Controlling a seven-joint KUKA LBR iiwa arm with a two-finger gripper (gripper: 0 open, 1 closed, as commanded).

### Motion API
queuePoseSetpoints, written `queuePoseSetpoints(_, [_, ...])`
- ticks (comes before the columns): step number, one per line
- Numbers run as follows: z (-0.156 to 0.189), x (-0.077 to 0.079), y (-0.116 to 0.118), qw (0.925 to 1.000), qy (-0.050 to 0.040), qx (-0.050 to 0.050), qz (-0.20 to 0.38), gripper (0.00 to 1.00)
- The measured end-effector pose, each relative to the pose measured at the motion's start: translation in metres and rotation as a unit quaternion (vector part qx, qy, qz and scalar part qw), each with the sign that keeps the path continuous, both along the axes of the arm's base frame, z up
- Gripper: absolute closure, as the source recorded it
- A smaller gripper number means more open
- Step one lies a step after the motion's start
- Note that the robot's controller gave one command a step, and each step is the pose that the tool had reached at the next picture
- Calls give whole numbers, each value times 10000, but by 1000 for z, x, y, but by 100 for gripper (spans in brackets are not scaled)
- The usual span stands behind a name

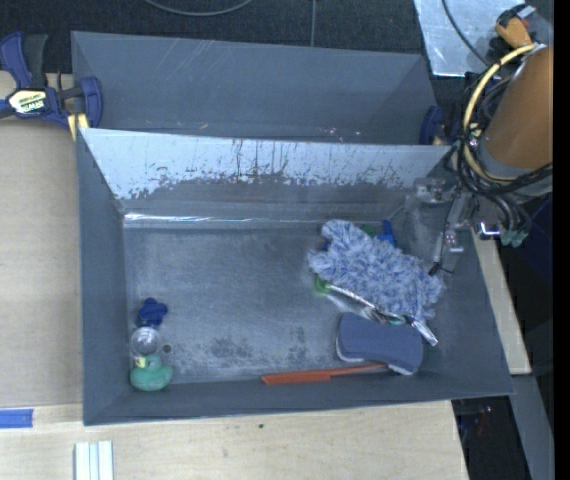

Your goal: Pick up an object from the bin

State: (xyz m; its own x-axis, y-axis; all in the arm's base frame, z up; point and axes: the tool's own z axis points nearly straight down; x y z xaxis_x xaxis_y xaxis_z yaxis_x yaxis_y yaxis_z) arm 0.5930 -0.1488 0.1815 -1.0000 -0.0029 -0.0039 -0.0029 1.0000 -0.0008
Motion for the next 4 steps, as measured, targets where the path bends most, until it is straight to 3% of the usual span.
queuePoseSetpoints(1, [0, 0, 0, 10000, 0, 0, 2, 0])
queuePoseSetpoints(2, [-47, -11, 27, 9998, -18, -2, 200, 100])
queuePoseSetpoints(3, [-47, -11, 27, 9998, -18, -3, 200, 100])
queuePoseSetpoints(4, [70, -8, 29, 10000, -18, -1, 11, 100])
